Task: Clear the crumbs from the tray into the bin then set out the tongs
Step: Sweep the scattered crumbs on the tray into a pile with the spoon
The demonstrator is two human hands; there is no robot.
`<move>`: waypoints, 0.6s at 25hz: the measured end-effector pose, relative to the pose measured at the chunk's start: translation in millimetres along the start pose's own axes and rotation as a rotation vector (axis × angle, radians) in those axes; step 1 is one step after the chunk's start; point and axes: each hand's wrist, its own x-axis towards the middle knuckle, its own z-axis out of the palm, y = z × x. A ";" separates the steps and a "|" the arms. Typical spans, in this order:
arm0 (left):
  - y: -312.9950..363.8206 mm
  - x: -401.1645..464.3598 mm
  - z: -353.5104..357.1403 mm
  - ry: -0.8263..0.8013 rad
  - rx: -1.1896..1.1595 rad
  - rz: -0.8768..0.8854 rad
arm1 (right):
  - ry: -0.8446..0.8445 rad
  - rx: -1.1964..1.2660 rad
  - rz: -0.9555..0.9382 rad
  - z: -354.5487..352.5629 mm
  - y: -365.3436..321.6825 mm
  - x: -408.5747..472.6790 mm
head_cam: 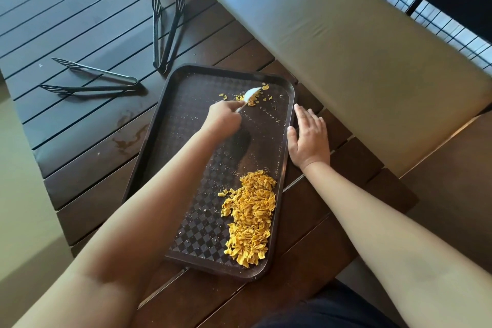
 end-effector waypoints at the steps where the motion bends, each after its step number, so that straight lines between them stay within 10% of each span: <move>1: 0.6 0.7 -1.5 0.035 -0.032 -0.016 | -0.001 0.000 0.001 0.1 0.1 0.2; 15: 8.5 -4.0 14.9 -0.101 0.067 0.080 | -0.005 0.000 -0.004 -1.8 -1.1 -0.8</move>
